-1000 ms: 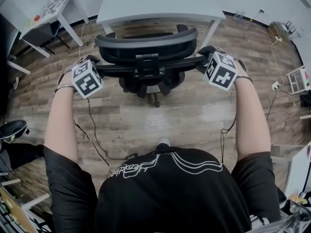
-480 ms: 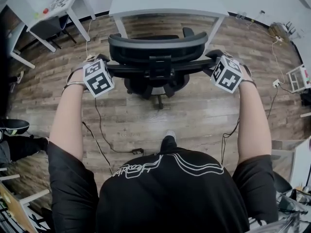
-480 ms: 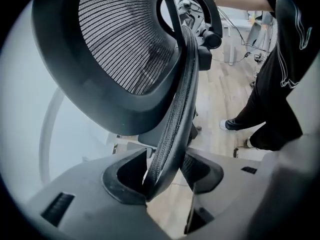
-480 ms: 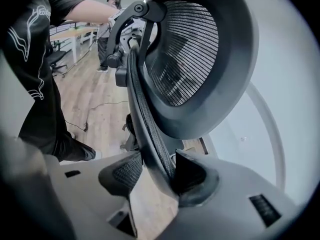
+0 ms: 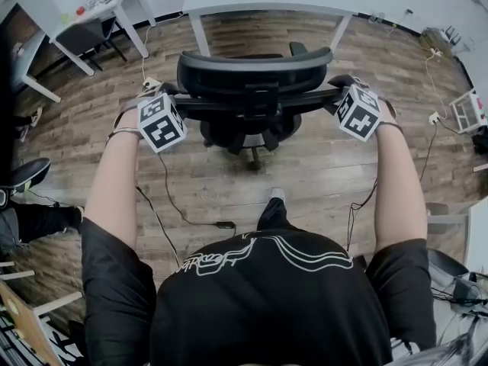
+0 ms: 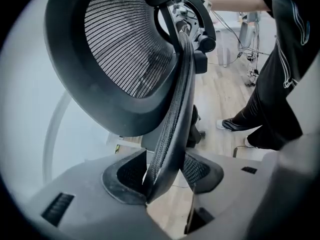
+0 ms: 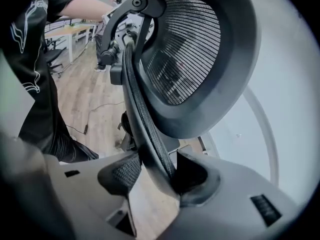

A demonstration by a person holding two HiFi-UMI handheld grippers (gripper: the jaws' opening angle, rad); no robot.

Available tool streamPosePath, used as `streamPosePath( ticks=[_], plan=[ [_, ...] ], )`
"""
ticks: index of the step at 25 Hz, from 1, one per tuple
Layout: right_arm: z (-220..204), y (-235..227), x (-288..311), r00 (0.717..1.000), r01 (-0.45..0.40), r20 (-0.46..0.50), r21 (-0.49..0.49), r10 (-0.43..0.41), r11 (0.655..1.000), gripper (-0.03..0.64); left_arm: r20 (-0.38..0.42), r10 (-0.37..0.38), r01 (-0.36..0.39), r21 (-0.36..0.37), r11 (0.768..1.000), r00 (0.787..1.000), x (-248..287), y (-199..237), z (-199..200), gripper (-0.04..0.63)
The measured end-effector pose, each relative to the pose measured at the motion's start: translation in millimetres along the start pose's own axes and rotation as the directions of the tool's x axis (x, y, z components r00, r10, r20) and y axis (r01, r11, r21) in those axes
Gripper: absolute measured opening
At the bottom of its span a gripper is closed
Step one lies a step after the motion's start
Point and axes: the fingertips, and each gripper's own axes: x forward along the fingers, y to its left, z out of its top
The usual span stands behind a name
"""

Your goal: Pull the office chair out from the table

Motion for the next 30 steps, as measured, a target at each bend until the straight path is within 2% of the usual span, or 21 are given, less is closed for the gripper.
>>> streamPosePath(
  ticks=[6,13,18,21,25,28,30],
  plan=[
    [12.6,84.0,-28.5,1.0,0.012,-0.006,0.005,-0.012,1.0,0.24,0.036,0.01,-0.01,0.015,1.0,0.999,-33.2,-71.0,-39.4,0.203],
    [17.1,114.6,-44.0,0.998,0.067,0.015,0.025,-0.067,0.997,0.25,0.073,0.024,-0.026,0.028,0.999,0.997,-49.8,-98.1,-51.3,0.204],
    [24.6,128.3,-48.3,0.986,0.165,-0.033,0.026,-0.164,0.986,0.25,0.126,0.074,-0.076,0.013,0.997,0.989,-60.7,-107.5,-61.2,0.207],
    [27.6,142.3,-49.0,0.978,0.199,-0.07,0.044,-0.195,0.979,0.253,0.175,0.116,-0.111,-0.036,0.993,0.978,-66.5,-115.3,-68.2,0.22],
    [30.3,135.4,-57.0,0.939,0.34,-0.064,0.053,-0.337,0.939,0.267,0.267,0.233,-0.2,-0.147,0.969,0.935,-77.7,-108.9,-64.4,0.262],
    [29.3,134.2,-64.6,0.902,0.43,-0.055,0.053,-0.427,0.901,0.27,0.32,0.256,-0.185,-0.237,0.954,0.912,-88.4,-108.7,-70.1,0.279],
    [23.3,133.4,-72.1,0.893,0.449,-0.061,0.117,-0.445,0.886,0.283,0.354,0.266,-0.164,-0.293,0.942,0.897,-97.5,-108.8,-73.7,0.285]
  ],
)
